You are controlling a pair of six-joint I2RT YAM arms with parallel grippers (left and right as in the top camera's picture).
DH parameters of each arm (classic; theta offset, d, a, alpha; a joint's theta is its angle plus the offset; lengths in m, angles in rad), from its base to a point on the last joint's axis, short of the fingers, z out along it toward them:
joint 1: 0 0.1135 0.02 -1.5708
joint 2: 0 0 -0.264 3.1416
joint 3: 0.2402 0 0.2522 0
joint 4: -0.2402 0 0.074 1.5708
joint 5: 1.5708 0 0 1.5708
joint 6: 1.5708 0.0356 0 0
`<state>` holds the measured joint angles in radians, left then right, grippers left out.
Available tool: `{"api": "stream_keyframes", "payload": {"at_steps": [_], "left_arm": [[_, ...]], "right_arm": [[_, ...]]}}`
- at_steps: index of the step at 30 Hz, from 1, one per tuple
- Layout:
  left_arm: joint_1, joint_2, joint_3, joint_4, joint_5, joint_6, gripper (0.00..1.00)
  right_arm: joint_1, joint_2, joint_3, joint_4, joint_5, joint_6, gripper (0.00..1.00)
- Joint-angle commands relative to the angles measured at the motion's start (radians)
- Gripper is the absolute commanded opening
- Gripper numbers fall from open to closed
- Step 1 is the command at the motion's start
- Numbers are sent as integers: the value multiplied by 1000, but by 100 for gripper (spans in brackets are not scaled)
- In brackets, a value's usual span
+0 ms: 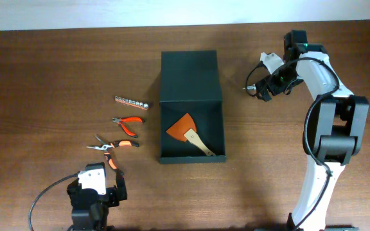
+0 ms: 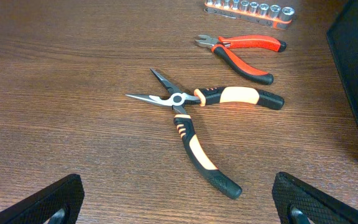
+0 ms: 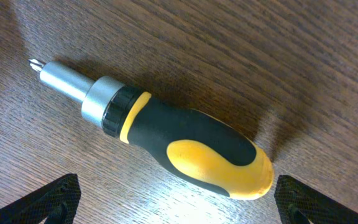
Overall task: Pack container
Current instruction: 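Move the right gripper to the yellow-black screwdriver and grasp it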
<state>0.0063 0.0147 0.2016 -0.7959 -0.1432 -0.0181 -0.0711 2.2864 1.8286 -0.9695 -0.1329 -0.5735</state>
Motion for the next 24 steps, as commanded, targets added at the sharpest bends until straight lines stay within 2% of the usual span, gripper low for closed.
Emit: {"api": "stream_keyframes", "payload": {"at_steps": [1, 8, 19, 24], "left_arm": [[3, -10, -6, 2, -3, 19, 99], [3, -10, -6, 2, -3, 19, 99], [3, -10, -6, 2, -3, 19, 99], [3, -10, -6, 2, -3, 19, 99]], "right_arm": [[0, 8, 12, 8, -14, -26, 99], [0, 8, 12, 26, -34, -49, 95], [0, 11, 11, 43, -71, -60, 95], [0, 11, 9, 36, -71, -59, 86]]}}
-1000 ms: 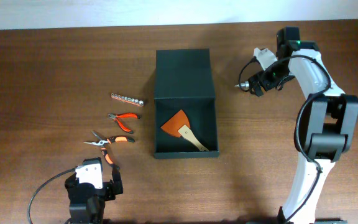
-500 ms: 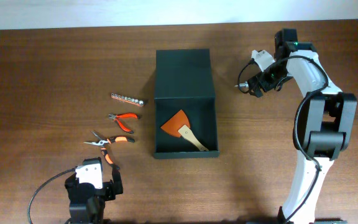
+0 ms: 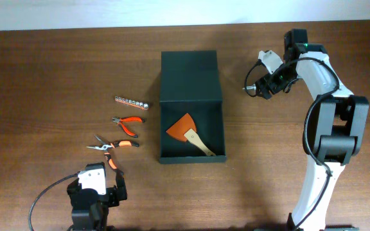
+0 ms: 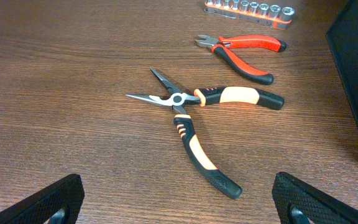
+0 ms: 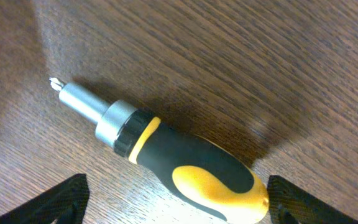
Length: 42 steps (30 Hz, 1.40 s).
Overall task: Pack container
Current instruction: 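Move the right gripper to the yellow-black screwdriver and grasp it, then carry the screwdriver into the box and release it on the scraper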
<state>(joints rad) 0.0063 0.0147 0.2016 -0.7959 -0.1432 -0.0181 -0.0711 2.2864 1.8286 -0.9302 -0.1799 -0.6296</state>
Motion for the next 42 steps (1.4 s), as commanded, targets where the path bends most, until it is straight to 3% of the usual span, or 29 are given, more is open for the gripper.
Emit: {"api": "stream_keyframes", "payload": {"at_steps": [1, 9, 13, 17, 21, 26, 42], "left_arm": [[3, -10, -6, 2, -3, 19, 99], [3, -10, -6, 2, -3, 19, 99], [3, -10, -6, 2, -3, 19, 99], [3, -10, -6, 2, -3, 19, 99], [3, -10, -6, 2, -3, 19, 99], [3, -10, -6, 2, -3, 19, 99], [3, -10, -6, 2, -3, 19, 99]], "right_arm": [[0, 11, 9, -7, -24, -3, 83], [18, 11, -37, -19, -26, -3, 81], [35, 11, -60, -27, -22, -3, 75], [47, 11, -60, -34, -14, -2, 65], [48, 11, -60, -56, -11, -2, 42], [48, 11, -60, -91, -11, 8, 23], [52, -113, 84, -239, -93, 69, 17]]}}
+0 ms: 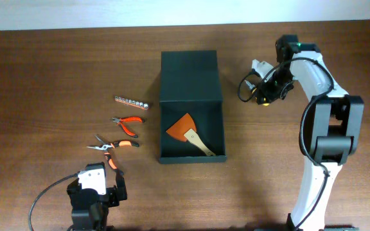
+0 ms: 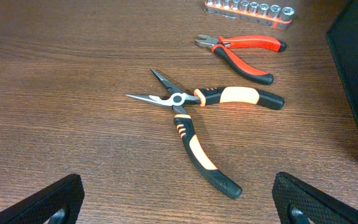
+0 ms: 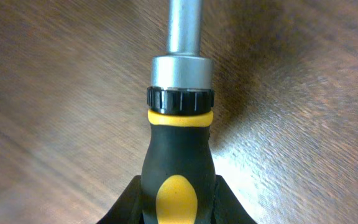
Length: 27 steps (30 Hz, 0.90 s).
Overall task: Pack container
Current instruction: 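Carry the screwdriver into the box and release it on the scraper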
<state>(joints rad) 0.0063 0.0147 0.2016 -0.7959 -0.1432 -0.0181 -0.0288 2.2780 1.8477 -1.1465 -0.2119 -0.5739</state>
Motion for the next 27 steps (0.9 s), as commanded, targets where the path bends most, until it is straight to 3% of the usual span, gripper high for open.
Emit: {"api": "stream_keyframes", "payload": {"at_steps": [1, 10, 20, 23, 27], "left_arm": [[3, -10, -6, 2, -3, 19, 99], [3, -10, -6, 2, -3, 19, 99], [3, -10, -6, 2, -4, 19, 99], [3, -10, -6, 2, -3, 19, 99], [3, -10, -6, 2, -3, 19, 99]], "right_arm": [[11, -126, 77, -38, -73, 14, 17], [92, -388, 102, -206, -163, 13, 17], [352, -563, 87, -497, -162, 14, 16], [430, -565, 24, -496, -159, 32, 16], [504, -565, -129, -365, -159, 66, 16]]}}
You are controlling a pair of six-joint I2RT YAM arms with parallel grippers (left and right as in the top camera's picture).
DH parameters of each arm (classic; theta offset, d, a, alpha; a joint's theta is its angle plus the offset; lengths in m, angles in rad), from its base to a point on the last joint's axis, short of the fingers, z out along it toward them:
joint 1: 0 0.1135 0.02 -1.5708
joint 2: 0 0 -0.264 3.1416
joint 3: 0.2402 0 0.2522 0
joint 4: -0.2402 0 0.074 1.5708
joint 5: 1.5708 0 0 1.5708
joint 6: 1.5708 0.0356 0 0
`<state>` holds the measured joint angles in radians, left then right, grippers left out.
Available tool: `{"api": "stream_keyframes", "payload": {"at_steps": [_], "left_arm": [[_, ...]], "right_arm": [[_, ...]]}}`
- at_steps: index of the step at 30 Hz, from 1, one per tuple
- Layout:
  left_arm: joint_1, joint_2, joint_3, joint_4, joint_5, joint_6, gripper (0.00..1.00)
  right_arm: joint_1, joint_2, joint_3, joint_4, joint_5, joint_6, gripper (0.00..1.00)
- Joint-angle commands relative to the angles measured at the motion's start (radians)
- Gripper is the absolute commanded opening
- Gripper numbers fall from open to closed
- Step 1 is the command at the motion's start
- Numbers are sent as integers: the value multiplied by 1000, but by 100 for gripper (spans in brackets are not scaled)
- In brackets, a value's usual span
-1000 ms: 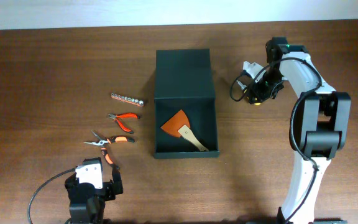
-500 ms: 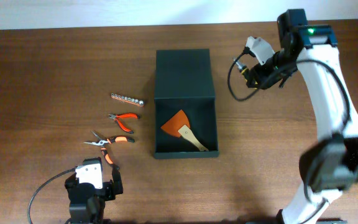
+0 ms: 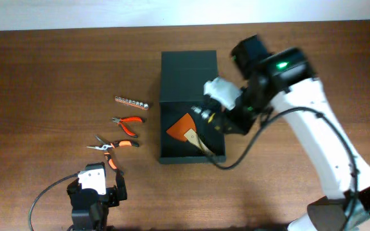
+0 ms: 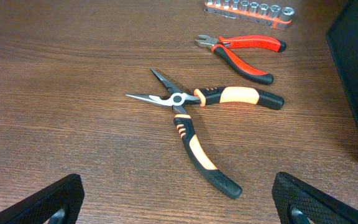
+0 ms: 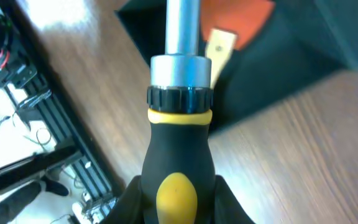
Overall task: Pack container
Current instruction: 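Carry the screwdriver into the box and release it on the scraper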
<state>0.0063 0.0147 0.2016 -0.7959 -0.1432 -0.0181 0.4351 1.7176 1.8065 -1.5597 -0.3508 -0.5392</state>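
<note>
My right gripper [image 5: 179, 203] is shut on the black-and-yellow handle of a screwdriver [image 5: 179, 155], whose steel shaft points toward the open black box [image 3: 172, 151]. In the overhead view the right gripper [image 3: 223, 119] hangs over the box's right side. An orange scraper [image 3: 184, 127] with a wooden handle lies inside the box. My left gripper [image 4: 179, 205] is open low over the table at the front left, short of the orange-and-black needle-nose pliers [image 4: 197, 118].
Left of the box lie red cutters [image 4: 244, 50] and a rail of sockets [image 4: 250, 9]. The box's lid [image 3: 189, 74] lies flat behind it. In the right wrist view the table edge and floor clutter [image 5: 23, 124] show at the left.
The right gripper, shut on the screwdriver, was by the table to the right of the lid and is now raised over the box's right side. The left arm has not moved.
The right gripper stood open over the screwdriver lying on the table right of the box, and again a moment later. Then it was shut on the handle. Now it holds the screwdriver above the box. The left gripper stayed open by the pliers.
</note>
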Motion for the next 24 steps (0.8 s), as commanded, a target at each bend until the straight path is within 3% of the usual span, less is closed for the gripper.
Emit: {"api": "stream_keyframes", "payload": {"at_steps": [1, 7, 13, 24], "left_arm": [[3, -10, -6, 2, -3, 19, 99], [3, -10, -6, 2, -3, 19, 99], [3, -10, -6, 2, -3, 19, 99], [3, -10, -6, 2, -3, 19, 99]], "right_arm": [[53, -4, -130, 93, -19, 43, 16], [76, -4, -404, 420, -15, 153, 16], [76, 6, -554, 671, -3, 238, 18], [76, 127, -615, 838, 78, 276, 18]]}}
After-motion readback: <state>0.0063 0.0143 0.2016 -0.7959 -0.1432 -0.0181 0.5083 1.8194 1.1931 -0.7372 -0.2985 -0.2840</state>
